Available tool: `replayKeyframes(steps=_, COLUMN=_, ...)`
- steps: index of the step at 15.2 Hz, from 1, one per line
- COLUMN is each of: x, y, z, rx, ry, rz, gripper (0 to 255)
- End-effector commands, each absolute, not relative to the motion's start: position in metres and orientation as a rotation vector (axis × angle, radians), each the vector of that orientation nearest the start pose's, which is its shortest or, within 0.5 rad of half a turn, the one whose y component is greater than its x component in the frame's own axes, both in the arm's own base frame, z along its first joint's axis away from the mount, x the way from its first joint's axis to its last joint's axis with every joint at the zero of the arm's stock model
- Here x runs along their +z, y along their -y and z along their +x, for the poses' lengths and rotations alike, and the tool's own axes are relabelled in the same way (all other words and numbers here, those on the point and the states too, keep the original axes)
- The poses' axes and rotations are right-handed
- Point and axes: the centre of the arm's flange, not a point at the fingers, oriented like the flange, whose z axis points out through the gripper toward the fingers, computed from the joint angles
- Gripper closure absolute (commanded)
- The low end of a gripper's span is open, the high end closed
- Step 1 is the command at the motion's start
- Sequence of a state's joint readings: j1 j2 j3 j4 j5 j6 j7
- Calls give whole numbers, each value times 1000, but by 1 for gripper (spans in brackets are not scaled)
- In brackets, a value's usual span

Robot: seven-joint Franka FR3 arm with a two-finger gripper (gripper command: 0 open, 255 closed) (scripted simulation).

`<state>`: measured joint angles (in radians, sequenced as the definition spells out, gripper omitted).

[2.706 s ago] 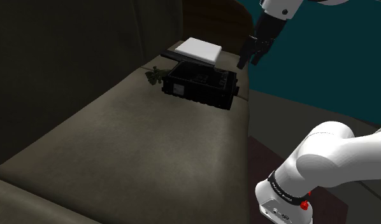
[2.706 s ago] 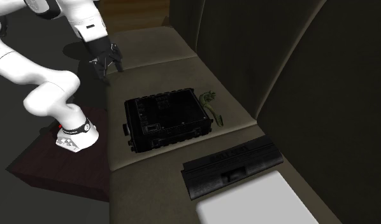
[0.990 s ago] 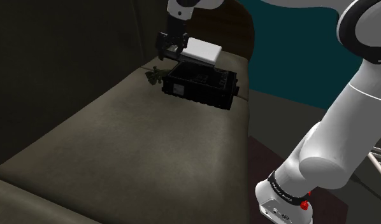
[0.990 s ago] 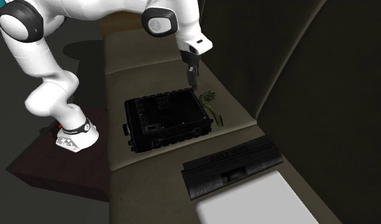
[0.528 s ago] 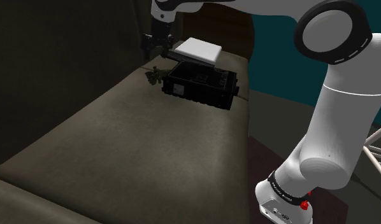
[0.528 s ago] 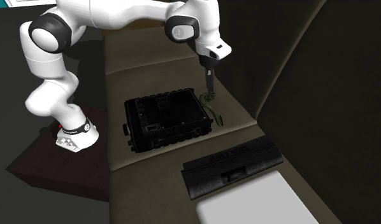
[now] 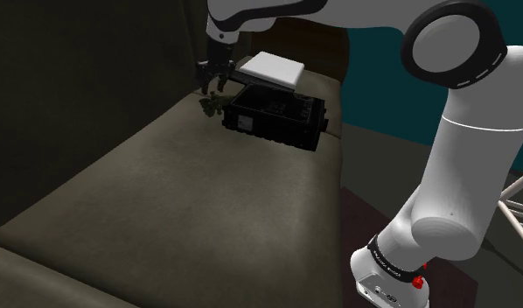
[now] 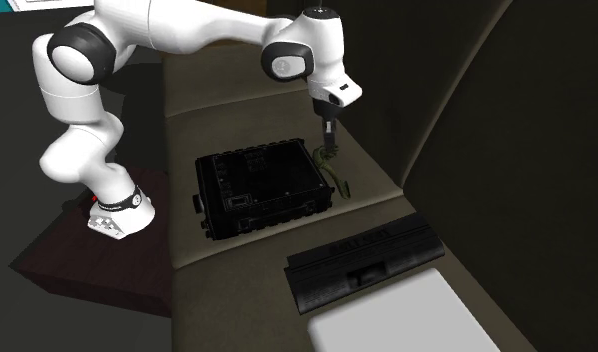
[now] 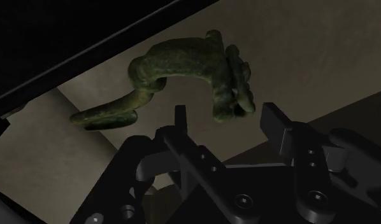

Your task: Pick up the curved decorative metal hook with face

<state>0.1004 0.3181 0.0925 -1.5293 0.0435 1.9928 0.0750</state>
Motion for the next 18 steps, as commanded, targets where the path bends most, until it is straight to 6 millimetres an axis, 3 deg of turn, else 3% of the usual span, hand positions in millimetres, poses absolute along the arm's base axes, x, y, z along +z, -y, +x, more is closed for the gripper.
replayKeyframes(steps=1, x=489, y=-124, z=660, rx=-208, ry=147, rz=-3043, gripper=255)
replayKeyframes(steps=9, x=489, y=-124, z=660, rx=-208, ry=147, rz=-3043, gripper=255)
replayKeyframes(steps=18, x=536, y=-124, z=660, rx=-208, ry=147, rz=-3043, gripper=255)
